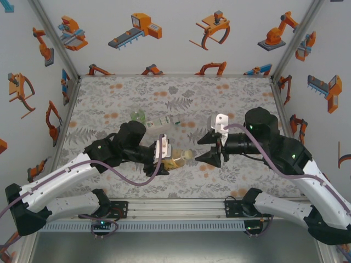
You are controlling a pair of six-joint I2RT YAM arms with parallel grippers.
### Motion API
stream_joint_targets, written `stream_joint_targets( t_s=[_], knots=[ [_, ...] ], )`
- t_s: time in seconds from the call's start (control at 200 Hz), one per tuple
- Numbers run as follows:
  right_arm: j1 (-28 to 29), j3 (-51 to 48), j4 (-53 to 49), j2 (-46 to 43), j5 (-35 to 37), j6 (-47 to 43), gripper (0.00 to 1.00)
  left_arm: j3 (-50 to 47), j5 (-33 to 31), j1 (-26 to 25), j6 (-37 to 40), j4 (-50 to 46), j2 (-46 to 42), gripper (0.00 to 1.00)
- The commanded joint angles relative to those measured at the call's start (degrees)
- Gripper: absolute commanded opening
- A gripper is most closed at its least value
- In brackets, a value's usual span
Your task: Screw on the bottle caps
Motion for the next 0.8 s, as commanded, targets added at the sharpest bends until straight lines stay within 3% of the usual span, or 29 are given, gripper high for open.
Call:
stream_joint_targets(
  t_s=[0.0,0.275,0.591,0.796],
  knots=[
    [-0.18,-1.63,2.91,-0.27,-9.44,-9.39,0.52,1.74,2.32,-0.37,0.15,-1.31,-1.11,0.0],
    [0.27,-10.38,17.32,-2.1,-11.94,-1.73,0.51,1.78,2.5,-0.46,-0.08,-0.61,-1.26,0.0],
    [0.75,-12.53,18.93,-2.58,-9.66,-1.02,0.42,1.44,2.52,-0.46,-0.33,-0.17,-1.68,0.0],
    [0.73,-12.65,18.19,-2.64,-9.13,-1.06,0.42,1.18,2.22,-0.46,-0.44,0.03,-2.13,0.0]
  ],
)
